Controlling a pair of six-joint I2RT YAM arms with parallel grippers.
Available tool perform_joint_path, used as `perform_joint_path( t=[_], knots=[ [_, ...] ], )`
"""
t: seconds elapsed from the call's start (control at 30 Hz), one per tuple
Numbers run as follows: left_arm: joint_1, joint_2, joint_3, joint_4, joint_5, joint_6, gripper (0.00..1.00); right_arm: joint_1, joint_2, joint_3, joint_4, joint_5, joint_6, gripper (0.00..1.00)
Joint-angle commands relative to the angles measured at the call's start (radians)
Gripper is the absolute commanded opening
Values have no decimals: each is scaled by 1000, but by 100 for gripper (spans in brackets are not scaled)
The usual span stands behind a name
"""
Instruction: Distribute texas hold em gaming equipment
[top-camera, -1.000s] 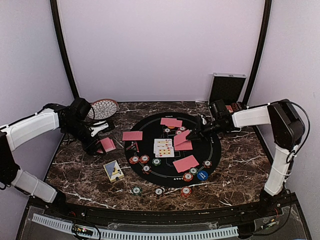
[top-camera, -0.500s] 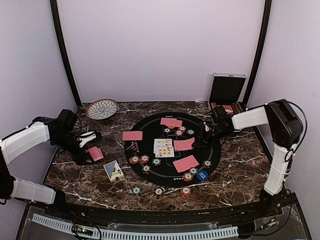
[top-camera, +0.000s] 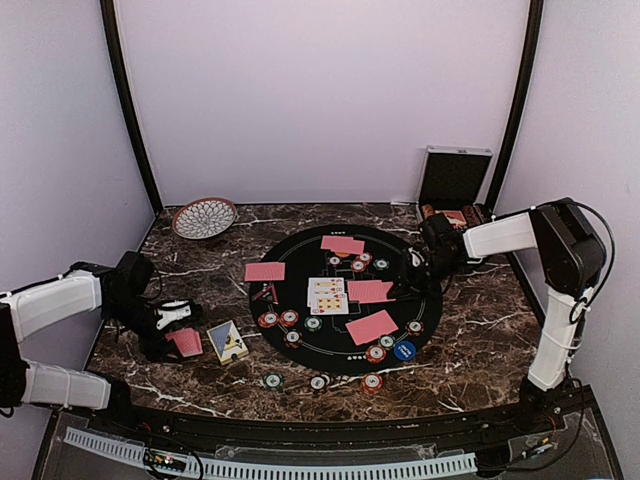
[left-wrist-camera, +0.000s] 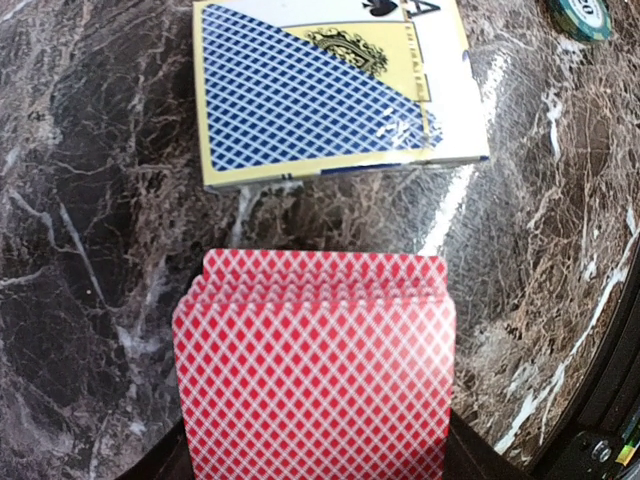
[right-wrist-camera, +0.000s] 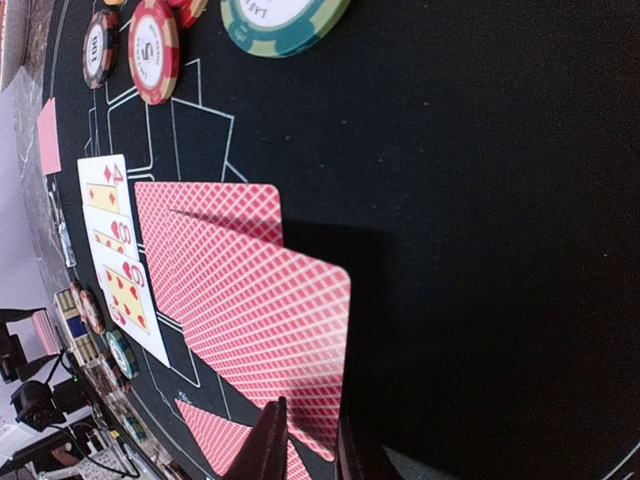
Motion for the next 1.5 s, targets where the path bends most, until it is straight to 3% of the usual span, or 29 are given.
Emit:
perform_joint_path(
  t=[0.0,0.37,0.83,0.9,0.97,1.0,1.17,1.3,1.4,1.47],
  knots=[
    [6,46,-19,28,49,62,0,-6,1,16,-48,63,-20,22],
    [-11,152,-48,92,57,97,0,-7,-60,72,-142,148,-41,32],
    [-123,239,-56,202,30,12,3,-7,-165,61,-144,137,-6,36],
    [-126,238,-55,199,19,8,12,-7,-176,57,-144,138,-4,38],
    [-126,227,-58,193,5,13,32,-8,-183,56,-145,140,-2,40],
    [-126,214,-61,190,2,15,49,-7,-186,57,-145,139,-2,41],
    [-126,174,-46,142,-3,31,90,-7,-193,69,-148,135,-1,43],
    [-126,170,-11,102,10,22,98,-7,-197,83,-159,147,-5,46],
    [-126,171,32,75,27,-6,99,-8,-208,91,-168,161,-7,49],
    [-126,164,135,34,59,-51,99,-8,-223,95,-179,193,-15,57]
  ],
)
